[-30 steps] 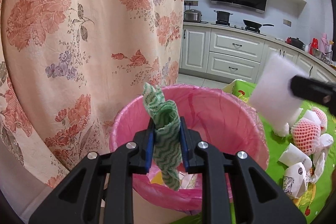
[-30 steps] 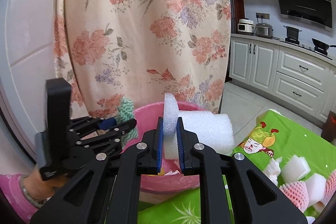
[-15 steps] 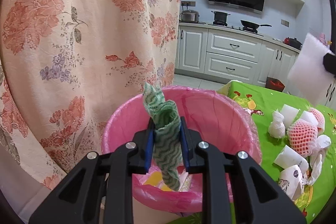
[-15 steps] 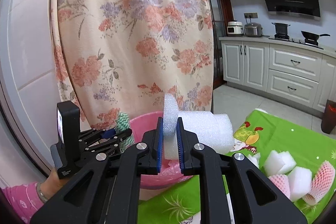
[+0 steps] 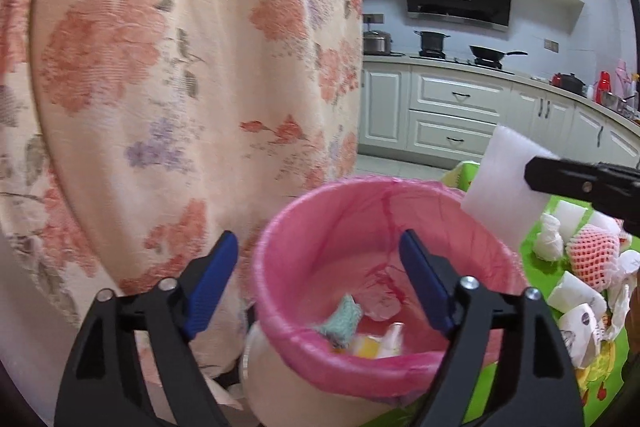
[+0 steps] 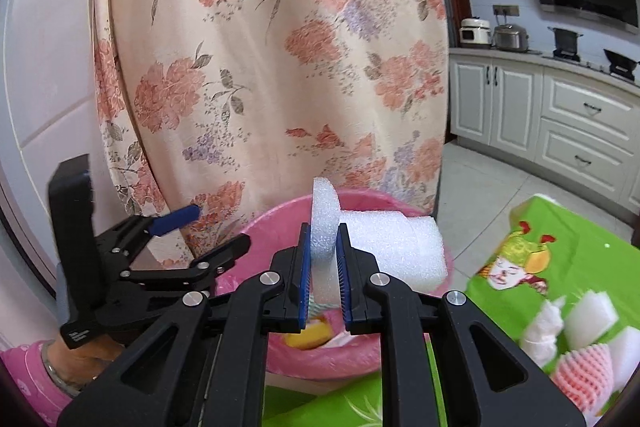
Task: Collect trash
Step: 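Open the left tool to drop the cloth while the right tool drops the foam block, then grasp the white plastic bag bundle with the right tool while the left tool grasps the white OTOR paper bag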
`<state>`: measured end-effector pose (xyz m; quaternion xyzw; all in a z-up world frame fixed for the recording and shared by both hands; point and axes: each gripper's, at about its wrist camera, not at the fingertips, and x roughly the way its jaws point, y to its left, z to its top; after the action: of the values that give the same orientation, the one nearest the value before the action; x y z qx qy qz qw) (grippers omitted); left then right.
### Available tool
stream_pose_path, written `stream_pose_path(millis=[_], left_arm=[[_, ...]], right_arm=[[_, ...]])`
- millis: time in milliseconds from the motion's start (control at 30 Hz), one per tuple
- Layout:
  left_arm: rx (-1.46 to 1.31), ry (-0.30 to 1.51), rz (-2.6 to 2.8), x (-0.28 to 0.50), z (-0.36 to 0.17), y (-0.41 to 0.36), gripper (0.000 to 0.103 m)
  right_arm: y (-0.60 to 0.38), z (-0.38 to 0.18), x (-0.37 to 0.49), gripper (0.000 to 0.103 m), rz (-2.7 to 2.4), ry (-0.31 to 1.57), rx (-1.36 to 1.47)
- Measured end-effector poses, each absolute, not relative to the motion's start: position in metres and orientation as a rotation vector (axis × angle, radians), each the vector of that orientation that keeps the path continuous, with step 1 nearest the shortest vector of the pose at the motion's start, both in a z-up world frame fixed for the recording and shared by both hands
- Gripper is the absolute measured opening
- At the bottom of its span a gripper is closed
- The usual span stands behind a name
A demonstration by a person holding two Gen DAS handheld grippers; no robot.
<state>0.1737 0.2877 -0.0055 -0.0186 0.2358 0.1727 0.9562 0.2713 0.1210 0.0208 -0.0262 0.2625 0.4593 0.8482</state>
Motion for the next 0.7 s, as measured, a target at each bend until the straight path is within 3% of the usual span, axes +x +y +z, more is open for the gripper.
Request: stream_pose_path(millis=[100, 167, 200, 233, 700], left_arm=[[-0.054, 0.463, 0.373, 0.164, -0.002, 0.295, 0.086], [-0.067, 0.450, 0.385, 0.159, 0.001, 0.297, 0.088], [-0.070, 0.442, 0.392, 0.155, 0.003, 0.297, 0.090], [-0.072, 0.438, 0.396, 0.153, 0.004, 0.296, 0.094], [-0.097, 0.409, 0.319, 0.127, -0.005, 0.195, 0.098]], right_arm=[[0.128, 0.013, 0.276, 0.017, 0.956, 0.580, -0.056], [0.127, 0.009, 0.278, 0.031, 0.946, 0.590, -0.048], [0.125, 0.008, 0.278, 0.054, 0.939, 0.591, -0.043], [0.120, 0.007, 0.277, 0.067, 0.930, 0.587, -0.027], [-0.015, -0.014, 0.233, 0.066, 0.672, 0.550, -0.142]])
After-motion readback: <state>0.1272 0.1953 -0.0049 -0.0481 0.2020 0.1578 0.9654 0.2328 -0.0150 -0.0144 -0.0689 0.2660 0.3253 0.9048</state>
